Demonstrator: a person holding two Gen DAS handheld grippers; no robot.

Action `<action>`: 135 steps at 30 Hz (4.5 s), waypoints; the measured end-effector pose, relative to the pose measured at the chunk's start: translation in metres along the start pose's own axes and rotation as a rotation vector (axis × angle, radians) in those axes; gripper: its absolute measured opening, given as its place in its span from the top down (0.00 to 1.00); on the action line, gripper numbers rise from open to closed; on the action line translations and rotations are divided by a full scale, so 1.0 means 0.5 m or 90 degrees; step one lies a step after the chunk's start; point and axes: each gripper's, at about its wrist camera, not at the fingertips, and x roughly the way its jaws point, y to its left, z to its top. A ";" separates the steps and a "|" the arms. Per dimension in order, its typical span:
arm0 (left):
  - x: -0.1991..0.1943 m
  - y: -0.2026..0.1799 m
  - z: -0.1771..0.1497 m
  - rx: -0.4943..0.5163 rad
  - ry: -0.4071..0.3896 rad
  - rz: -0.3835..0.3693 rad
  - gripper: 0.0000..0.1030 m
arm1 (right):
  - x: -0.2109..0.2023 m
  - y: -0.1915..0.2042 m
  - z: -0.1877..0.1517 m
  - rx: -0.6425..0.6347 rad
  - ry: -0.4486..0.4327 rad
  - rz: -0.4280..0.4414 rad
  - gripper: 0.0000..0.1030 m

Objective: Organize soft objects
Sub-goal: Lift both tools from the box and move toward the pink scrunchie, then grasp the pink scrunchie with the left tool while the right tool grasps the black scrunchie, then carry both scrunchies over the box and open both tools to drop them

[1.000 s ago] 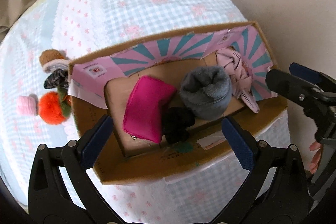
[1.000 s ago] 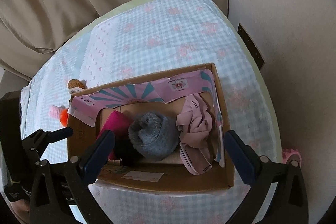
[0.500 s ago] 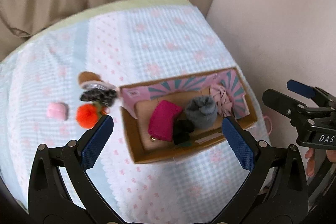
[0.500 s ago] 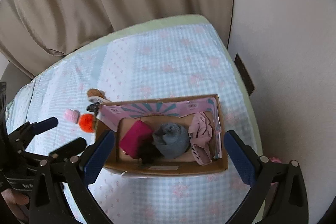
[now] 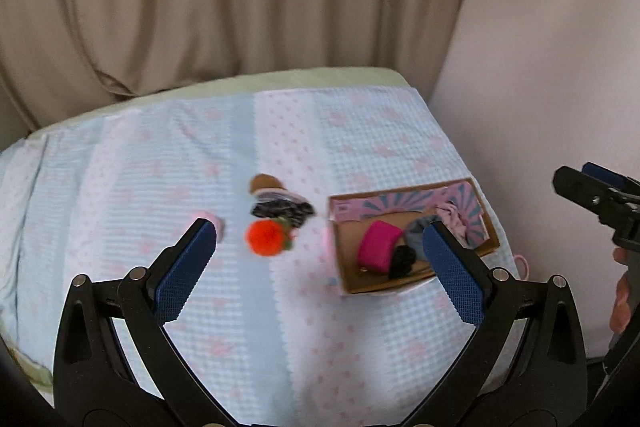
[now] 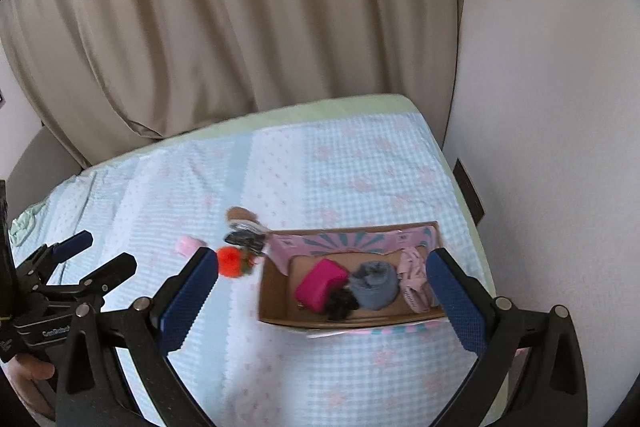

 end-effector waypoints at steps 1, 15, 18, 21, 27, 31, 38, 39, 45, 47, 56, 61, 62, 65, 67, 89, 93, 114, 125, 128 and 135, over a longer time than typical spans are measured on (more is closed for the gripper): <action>-0.020 0.022 -0.004 -0.006 -0.006 0.004 0.00 | -0.010 0.012 -0.003 0.003 -0.004 -0.001 0.00; -0.161 0.228 -0.037 -0.058 -0.066 0.011 0.00 | -0.068 0.180 -0.040 -0.006 -0.063 -0.014 0.00; -0.164 0.267 -0.041 -0.068 -0.062 0.008 0.00 | -0.054 0.208 -0.041 -0.006 -0.057 -0.007 0.00; -0.157 0.315 -0.046 -0.075 -0.050 0.006 0.00 | -0.032 0.245 -0.043 -0.004 -0.045 0.001 0.00; -0.113 0.403 -0.046 -0.084 -0.027 0.000 0.00 | 0.042 0.316 -0.048 0.015 -0.018 0.007 0.00; -0.050 0.452 -0.042 -0.074 -0.002 -0.007 0.00 | 0.114 0.351 -0.046 0.016 0.002 -0.001 0.00; 0.111 0.505 -0.039 -0.061 0.034 -0.017 0.00 | 0.305 0.391 -0.054 -0.012 0.048 -0.018 0.00; 0.136 0.512 -0.040 -0.061 0.038 -0.017 0.00 | 0.332 0.392 -0.057 -0.015 0.053 -0.017 0.00; 0.317 0.529 -0.064 -0.067 0.075 -0.035 0.00 | 0.519 0.394 -0.079 -0.049 0.099 -0.029 0.05; 0.378 0.527 -0.078 -0.064 0.091 -0.040 0.00 | 0.587 0.389 -0.088 -0.053 0.120 -0.029 0.05; 0.610 0.512 -0.131 -0.061 0.137 -0.055 0.01 | 0.816 0.357 -0.114 -0.054 0.185 -0.037 0.05; 0.690 0.498 -0.160 -0.057 0.164 -0.054 0.04 | 0.884 0.388 -0.136 -0.127 0.211 -0.061 0.08; 0.701 0.497 -0.165 -0.056 0.169 -0.053 0.06 | 0.896 0.386 -0.142 -0.127 0.221 -0.062 0.14; 0.726 0.491 -0.178 -0.056 0.181 -0.054 0.13 | 0.914 0.363 -0.155 -0.096 0.230 -0.055 0.21; 0.739 0.488 -0.184 -0.057 0.188 -0.058 0.24 | 0.913 0.353 -0.154 -0.079 0.221 -0.047 0.25; 0.700 0.522 -0.135 -0.081 0.154 -0.059 0.77 | 0.870 0.358 -0.122 -0.015 0.196 0.032 0.65; 0.665 0.526 -0.116 -0.083 0.141 -0.053 0.77 | 0.840 0.371 -0.102 -0.022 0.176 0.037 0.65; 0.154 0.488 -0.004 -0.098 0.013 -0.020 0.77 | 0.311 0.436 -0.024 -0.039 0.038 0.052 0.65; -0.056 0.375 -0.037 -0.084 -0.004 -0.013 0.77 | 0.085 0.404 -0.064 -0.051 0.013 0.069 0.65; -0.074 0.322 -0.039 -0.072 -0.013 -0.021 0.77 | 0.055 0.375 -0.068 -0.050 0.001 0.074 0.65; -0.083 0.164 -0.023 -0.037 -0.033 -0.053 0.77 | 0.013 0.259 -0.060 -0.027 -0.017 0.067 0.65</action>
